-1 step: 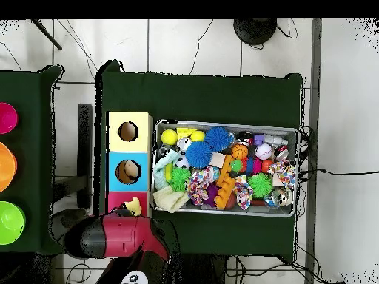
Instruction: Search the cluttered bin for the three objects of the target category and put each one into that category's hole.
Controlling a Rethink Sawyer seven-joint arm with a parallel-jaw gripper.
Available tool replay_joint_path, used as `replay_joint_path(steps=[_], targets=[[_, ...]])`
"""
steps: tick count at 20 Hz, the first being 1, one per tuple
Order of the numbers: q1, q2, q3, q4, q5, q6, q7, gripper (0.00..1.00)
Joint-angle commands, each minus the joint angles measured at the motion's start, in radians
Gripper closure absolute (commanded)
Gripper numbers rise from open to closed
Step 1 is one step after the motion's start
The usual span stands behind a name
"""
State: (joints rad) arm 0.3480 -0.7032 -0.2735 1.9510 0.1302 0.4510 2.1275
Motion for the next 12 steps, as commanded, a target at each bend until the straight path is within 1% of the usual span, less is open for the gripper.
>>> replay_joint_path(steps=[1,5,12], targets=[[0.028,0.106,0.059,-0.049,0.083,-0.057,0.262,1.0],[0.047,0.095,0.044,-0.055,0.101,-0.025,0.261,1.0],[0.064,0.028,0.015,-0.057,0.115,0.069,0.238,1.0]])
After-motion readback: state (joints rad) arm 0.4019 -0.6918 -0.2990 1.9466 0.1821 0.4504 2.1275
